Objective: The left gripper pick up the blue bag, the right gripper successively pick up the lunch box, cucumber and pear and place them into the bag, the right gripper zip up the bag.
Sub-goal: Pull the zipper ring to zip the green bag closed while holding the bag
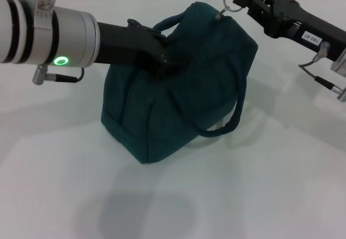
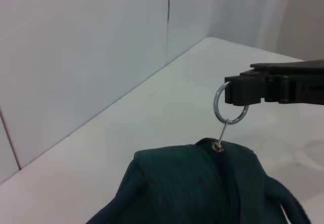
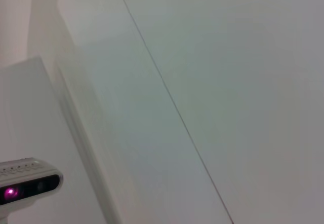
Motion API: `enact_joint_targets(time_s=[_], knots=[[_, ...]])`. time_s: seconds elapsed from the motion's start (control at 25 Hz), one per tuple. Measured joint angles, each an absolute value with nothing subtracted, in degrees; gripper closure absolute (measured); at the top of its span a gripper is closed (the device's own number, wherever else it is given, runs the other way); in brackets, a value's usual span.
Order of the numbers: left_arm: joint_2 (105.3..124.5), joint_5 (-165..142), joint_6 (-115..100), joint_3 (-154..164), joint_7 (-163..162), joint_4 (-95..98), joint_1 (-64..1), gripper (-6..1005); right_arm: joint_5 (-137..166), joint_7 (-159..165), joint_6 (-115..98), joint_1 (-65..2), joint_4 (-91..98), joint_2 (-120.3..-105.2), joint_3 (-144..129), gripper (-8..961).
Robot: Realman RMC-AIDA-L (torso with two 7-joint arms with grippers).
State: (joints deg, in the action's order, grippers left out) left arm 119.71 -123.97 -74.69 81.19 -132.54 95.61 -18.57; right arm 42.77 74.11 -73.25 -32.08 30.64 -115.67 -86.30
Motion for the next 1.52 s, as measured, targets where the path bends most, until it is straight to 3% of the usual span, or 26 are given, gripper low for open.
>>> enact_joint_targets(time_s=[0.2, 0.56, 1.2, 1.52], knots=[[119.71, -123.9, -73.6, 81.3, -131.9, 95.7, -18.2, 670, 42.7, 74.2, -74.5, -32.1, 29.6, -115.67, -85.0, 935], [119.75, -118.6, -72.1, 81.4, -126.6, 96.6, -16.4, 816, 39.9, 75.1, -76.9, -32.4, 24.7, -115.66, -82.8, 935], [119.8, -113.7, -70.3, 81.6, -123.1, 96.9, -15.7, 939, 34.8, 85.6, -77.1, -32.7, 19.4, -115.75, -82.8, 934], [119.82, -111.4, -67.7, 82.3, -120.3, 96.9, -14.8, 940, 33.0, 95.7, -74.8, -32.2, 16.8, -116.01, -82.8, 934]])
